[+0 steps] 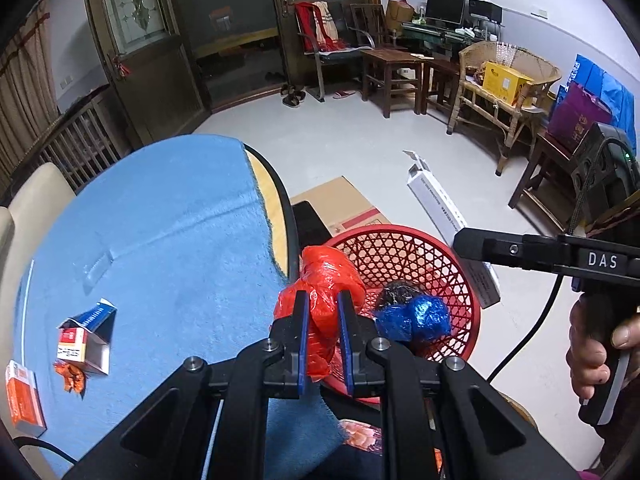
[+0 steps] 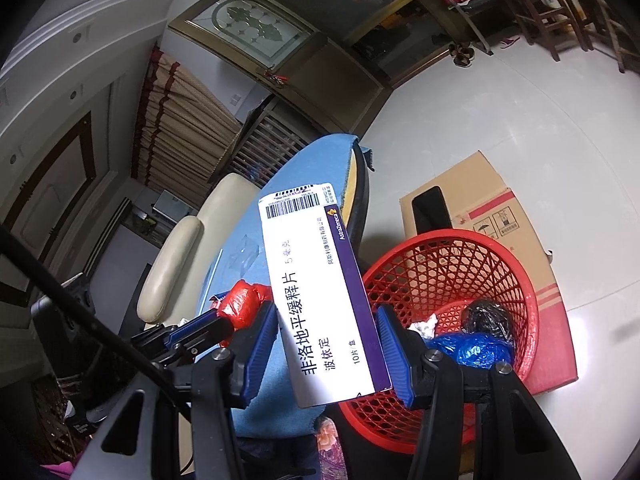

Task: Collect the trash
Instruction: 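Carry the red bag and white medicine box over the red basket, then open both grippers to drop the red bag and white box into the basket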

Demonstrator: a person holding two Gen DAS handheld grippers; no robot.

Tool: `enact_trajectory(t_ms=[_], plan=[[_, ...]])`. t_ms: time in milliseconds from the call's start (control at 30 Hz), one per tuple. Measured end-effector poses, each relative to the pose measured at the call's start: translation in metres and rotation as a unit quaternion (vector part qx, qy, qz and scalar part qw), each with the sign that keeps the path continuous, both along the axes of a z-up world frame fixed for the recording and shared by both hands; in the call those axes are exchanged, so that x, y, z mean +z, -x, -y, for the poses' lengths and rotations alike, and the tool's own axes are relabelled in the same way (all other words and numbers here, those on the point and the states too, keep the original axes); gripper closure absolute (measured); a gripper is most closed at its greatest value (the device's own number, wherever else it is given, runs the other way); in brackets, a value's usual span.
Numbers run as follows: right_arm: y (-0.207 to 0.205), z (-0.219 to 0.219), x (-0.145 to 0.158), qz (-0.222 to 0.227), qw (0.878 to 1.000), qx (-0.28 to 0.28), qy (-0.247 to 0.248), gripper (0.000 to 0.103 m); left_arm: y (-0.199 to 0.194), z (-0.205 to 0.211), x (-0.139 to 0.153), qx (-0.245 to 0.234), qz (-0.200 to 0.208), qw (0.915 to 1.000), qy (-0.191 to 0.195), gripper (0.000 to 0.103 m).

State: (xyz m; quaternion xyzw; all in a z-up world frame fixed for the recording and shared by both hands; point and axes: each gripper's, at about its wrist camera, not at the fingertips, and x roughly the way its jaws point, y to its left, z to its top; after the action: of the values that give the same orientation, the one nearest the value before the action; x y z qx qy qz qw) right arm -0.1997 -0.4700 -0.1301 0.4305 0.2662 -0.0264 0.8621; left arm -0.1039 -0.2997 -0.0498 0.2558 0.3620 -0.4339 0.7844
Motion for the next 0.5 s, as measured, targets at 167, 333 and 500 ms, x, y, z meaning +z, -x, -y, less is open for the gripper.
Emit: enact_trajectory(t_ms=[167, 333, 500], plan=[[-0.001, 0.004, -0.011, -0.015, 1.000, -0.008, -0.009, 0.049, -0.001, 0.003, -0.007, -0.009, -0.020, 0.9998, 0.002, 0.089], [0.001, 0.012, -0.025, -0.035, 0.999, -0.025, -0.025, 0.048, 0.000, 0.007, -0.014, -0.018, -0.036, 0.9992, 0.003, 0.089], [0.004, 0.018, -0.033, -0.044, 0.998, -0.034, -0.038, 0.047, 0.002, 0.012, -0.019, -0.026, -0.047, 0.9985, -0.002, 0.089]])
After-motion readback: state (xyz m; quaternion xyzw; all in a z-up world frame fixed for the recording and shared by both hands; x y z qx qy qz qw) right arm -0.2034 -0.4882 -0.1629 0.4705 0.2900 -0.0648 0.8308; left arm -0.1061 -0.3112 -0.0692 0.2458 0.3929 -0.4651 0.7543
